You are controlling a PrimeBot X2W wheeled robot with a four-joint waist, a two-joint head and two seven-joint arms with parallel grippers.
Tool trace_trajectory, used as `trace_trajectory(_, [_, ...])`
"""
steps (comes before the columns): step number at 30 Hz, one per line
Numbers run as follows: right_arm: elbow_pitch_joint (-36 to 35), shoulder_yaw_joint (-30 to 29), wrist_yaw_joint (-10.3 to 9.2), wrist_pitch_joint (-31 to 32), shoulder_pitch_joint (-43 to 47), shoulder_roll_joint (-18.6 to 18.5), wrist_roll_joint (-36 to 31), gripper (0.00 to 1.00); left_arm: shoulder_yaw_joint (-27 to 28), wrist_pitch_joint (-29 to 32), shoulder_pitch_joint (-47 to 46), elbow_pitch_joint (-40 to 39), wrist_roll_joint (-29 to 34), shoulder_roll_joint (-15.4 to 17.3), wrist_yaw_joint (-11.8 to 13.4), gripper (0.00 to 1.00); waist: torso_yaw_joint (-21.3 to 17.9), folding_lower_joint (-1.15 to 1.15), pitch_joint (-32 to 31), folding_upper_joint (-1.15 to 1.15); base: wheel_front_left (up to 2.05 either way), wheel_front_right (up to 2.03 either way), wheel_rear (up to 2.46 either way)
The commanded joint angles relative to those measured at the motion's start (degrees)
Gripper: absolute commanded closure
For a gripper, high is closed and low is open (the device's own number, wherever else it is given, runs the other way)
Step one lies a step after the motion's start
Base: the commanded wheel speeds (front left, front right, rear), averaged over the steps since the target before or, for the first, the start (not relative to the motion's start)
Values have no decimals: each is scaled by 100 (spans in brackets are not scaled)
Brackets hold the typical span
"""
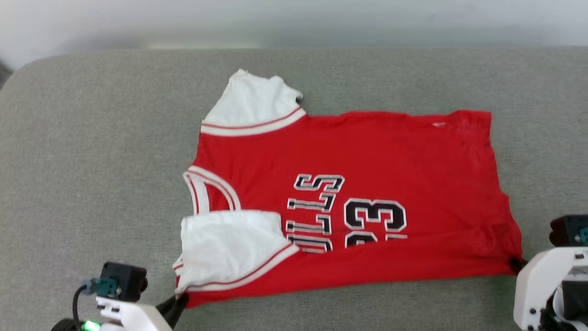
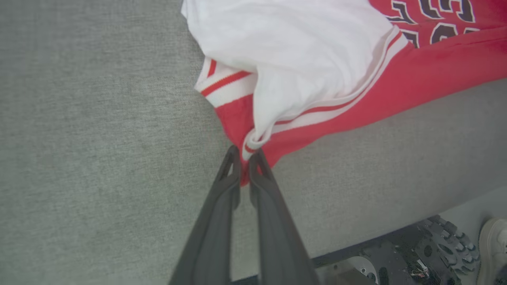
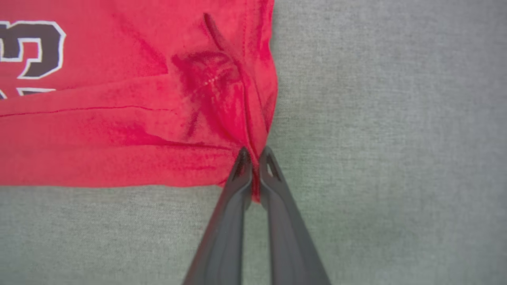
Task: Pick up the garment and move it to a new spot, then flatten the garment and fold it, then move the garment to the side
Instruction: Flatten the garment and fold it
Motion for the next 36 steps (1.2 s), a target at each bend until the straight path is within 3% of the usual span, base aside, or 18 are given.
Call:
trace_trajectory(1, [-112,-41,-4,58,165,-24,34,100,29,16,149,-56,-33,90,43,100,-93,0,-101,0,0,0,0])
trace_trajectory(7, [-578,-248,-4,392,743,-28,162,100,-36,69,519,-223,-186,222,36,100,-183,0,-173,0,0,0,0])
trace_trajectory(14, [-645,-334,-5,512,1056,-70,140,100,-203,109,572,50,-157,112,-6,100,-228,0,-130,0,0,0,0])
trace_trajectory(21, [-220,-209,-4,459,929,-56,184,100,-408,110,331,431,-207,-202,-361,100,-205,0,-97,0,0,0,0])
trace_trajectory(22, [-166,-196,-4,412,888,-68,157,51,-415,82,290,481,-201,-239,-402,100,-194,0,-96,0,0,0,0])
trace_trajectory(23, [-118,-184,-4,375,862,-77,138,0,-418,45,254,536,-187,-277,-443,81,-184,0,-100,0,0,0,0])
trace_trajectory(24, [-87,-174,-4,340,823,-71,137,0,-415,2,226,584,-162,-305,-468,11,-178,0,-109,0,0,0,0])
trace_trajectory(25, [-67,-171,-4,310,780,-69,151,0,-407,-47,209,628,-145,-335,-491,0,-174,0,-122,0,0,0,0])
trace_trajectory(31, [-230,-257,-4,-19,593,-115,271,0,-231,-610,74,713,8,-408,-646,0,-168,0,-281,0,0,0,0])
trace_trajectory(36, [-459,-230,-4,-682,360,-97,373,0,77,-1500,-102,720,298,-564,-716,0,-197,0,-437,0,0,0,0])
